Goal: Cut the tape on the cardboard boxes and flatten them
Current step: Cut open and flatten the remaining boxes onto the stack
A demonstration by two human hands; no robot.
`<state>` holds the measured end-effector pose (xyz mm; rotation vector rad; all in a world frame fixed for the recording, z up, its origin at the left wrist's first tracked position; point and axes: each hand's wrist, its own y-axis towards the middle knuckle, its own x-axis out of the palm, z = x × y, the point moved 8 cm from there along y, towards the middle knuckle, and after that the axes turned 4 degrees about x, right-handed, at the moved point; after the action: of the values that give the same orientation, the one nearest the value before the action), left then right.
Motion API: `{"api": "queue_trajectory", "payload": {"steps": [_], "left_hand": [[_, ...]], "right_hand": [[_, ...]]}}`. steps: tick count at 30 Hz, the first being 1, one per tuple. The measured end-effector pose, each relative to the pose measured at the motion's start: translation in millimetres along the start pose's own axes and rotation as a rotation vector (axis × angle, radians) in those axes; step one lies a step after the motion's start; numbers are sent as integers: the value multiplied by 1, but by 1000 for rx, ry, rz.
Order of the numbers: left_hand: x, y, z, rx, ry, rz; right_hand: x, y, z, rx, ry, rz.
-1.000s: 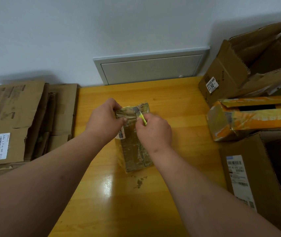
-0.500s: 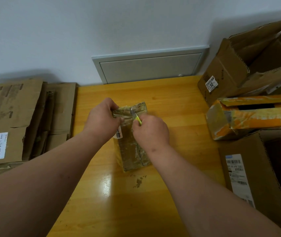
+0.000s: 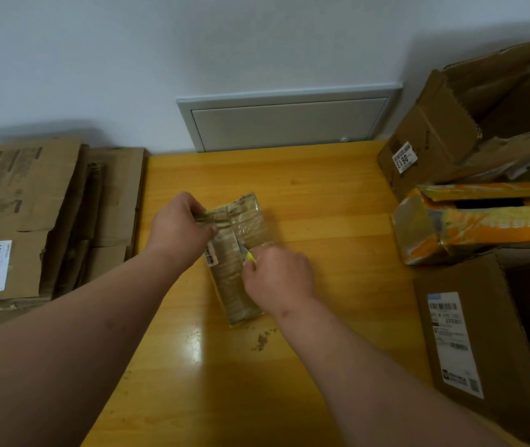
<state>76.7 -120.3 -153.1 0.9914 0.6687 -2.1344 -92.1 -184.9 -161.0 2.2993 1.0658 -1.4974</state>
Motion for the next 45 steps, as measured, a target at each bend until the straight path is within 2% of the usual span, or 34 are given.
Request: {"api": "queue_trajectory", "payload": {"steps": [7, 10, 12, 14, 16, 18, 20, 27, 32, 41, 45], "left_hand": [[0, 5, -23, -90, -26, -41], [2, 0, -32, -123, -7, -133], [7, -6, -24, 45, 244, -208], [15, -18, 0, 387, 538, -252], [36, -35, 13, 618, 655, -452], [55, -44, 3, 610, 736, -678], [61, -45, -9, 548, 811, -776], [59, -42, -13, 509, 861, -776], [58, -44, -10, 488, 875, -760], [49, -53, -5, 556, 915, -596], [47, -57, -3, 538, 861, -541]], "right_hand": [[11, -4, 7, -11, -105, -116], [13, -7, 14, -7, -100, -166], [15, -3, 13, -23, -150, -227], [16, 3, 10, -22, -206, -292], [16, 8, 7, -17, -262, -326], [17, 10, 4, -4, -299, -359], [17, 9, 2, -1, -308, -391], [11, -3, 17, -1, -322, -472], [7, -14, 41, 50, -231, -531], [4, -31, 56, 40, -175, -540], [-3, -35, 70, 80, -115, -562]]}}
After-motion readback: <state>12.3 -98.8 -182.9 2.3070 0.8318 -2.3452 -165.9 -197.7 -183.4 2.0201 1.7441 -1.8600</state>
